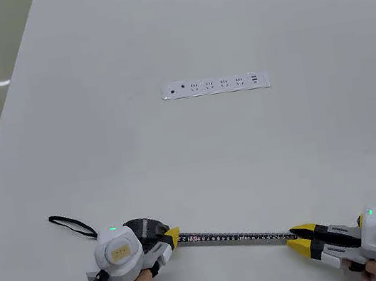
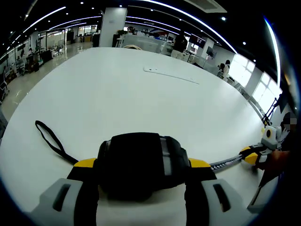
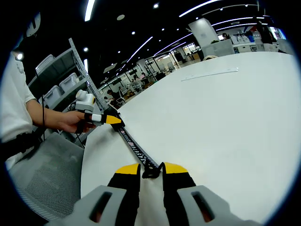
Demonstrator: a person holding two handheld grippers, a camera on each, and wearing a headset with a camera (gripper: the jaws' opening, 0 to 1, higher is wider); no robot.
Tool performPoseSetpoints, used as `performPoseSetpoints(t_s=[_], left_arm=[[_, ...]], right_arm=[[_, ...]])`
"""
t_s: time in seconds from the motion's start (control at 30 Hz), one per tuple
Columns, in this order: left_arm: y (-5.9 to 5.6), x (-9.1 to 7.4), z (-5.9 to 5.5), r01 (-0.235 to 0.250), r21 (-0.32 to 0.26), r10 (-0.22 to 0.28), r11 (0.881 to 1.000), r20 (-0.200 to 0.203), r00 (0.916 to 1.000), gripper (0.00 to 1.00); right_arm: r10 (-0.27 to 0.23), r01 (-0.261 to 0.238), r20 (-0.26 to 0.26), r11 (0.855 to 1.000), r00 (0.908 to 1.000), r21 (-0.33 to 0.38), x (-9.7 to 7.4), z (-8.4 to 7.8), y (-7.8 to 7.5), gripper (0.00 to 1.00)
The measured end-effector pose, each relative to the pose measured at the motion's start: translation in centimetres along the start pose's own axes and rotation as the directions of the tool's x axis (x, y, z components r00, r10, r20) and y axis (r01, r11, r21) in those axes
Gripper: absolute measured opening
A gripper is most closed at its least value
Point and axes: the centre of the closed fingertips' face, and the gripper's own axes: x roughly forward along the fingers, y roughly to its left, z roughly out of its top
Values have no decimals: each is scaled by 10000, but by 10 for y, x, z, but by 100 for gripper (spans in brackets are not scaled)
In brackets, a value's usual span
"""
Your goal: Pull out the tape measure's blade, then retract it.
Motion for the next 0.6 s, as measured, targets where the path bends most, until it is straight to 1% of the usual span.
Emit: performPoseSetpoints(t_s=[0.4, 0.53, 0.6], left_arm=[[0, 0, 0, -44, 16, 44, 10000, 27, 10000, 73], [0, 0, 0, -39, 17, 39, 10000, 17, 10000, 73], [0, 0, 0, -43, 22, 43, 10000, 25, 10000, 73]], right_arm=[[183, -184, 6, 9998, 9998, 3, -1, -1, -1, 14], [179, -177, 63, 9995, 9998, -279, -2, -2, 0, 13], [126, -119, 113, 9985, 9999, -543, -2, -2, 1, 13]])
